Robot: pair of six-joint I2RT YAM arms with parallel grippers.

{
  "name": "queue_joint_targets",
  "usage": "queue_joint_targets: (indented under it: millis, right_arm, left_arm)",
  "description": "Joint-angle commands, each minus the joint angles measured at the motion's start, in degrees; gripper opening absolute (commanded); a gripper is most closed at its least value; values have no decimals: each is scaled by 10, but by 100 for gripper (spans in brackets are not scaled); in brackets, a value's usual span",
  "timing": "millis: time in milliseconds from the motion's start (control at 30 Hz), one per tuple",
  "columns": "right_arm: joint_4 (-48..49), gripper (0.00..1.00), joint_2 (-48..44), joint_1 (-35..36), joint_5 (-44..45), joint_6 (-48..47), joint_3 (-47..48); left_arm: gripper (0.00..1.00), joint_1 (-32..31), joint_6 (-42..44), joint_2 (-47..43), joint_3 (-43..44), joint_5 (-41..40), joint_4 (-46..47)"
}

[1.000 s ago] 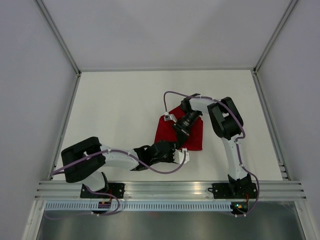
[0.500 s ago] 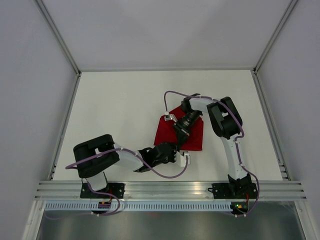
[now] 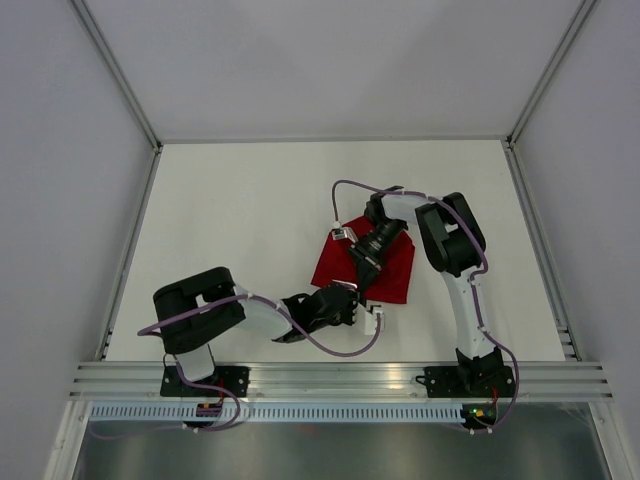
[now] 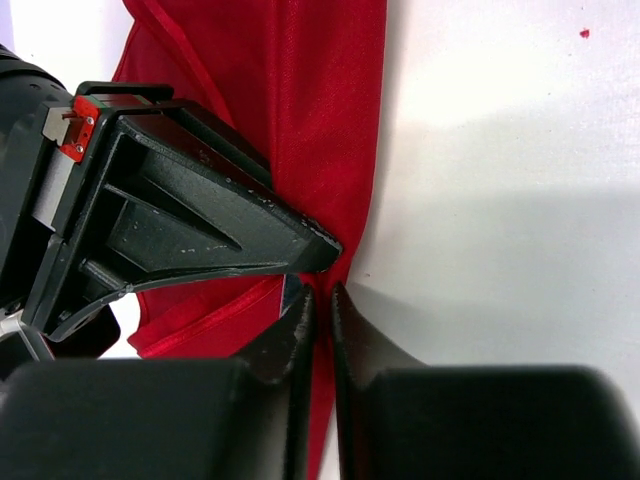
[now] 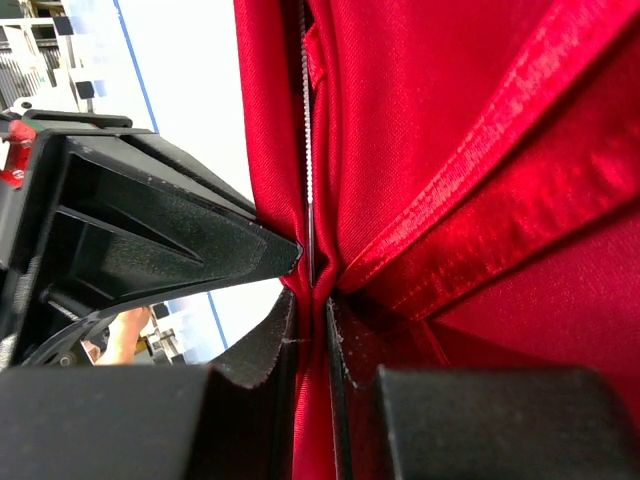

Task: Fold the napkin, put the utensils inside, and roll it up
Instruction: Roll the napkin with the utensil

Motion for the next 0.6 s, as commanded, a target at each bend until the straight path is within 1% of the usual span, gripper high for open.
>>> queue_joint_targets:
  millis: [0,33,133,167,200,233,267,300,333,400,433,533,567]
  right_arm:
    - [80,0,32,-2,101,-44,2]
    - [80,0,32,-2,100,-44,2]
    - [82,0,31,-4,100,-43,2]
    - [86,1,26,-5,100,-42,0]
    - [91,2,22,-5,102,-39,-2]
    - [106,9,18,-6,104,-29,-4]
    - [114,13,4,-6,105,-25,-10]
    - [122,18,-6,-8,106,-19,-14]
    - [137,25,-16,-11,106,-12,-17]
    - [149,32,-48,-14,113,-6,-25]
    - [158,37,-69,-18,113,-3,-30]
    - [168,39,-97,-26,115,6,-27]
    - [163,36,-98,-28,115,6,-25]
  left_arm:
    - [5,6,7,33,9,38,-90]
    - [3,6,5,32,11,43,-95]
    - [2,7,-9,37,36,51,-145]
    - [2,7,-25,40,58,54,-189]
    - [2,7,-34,44,71,52,-208]
    - [2,7,-43,51,82,53,-228]
    - [2,7,-55,52,98,57,-255]
    - [2,7,-60,53,104,65,-265]
    - [2,8,-65,52,107,67,-270]
    - [2,8,-78,52,119,73,-293]
    - [2,9,-85,52,126,74,-299]
    - [2,9,-94,49,134,73,-312]
    - [2,10,-94,47,134,72,-312]
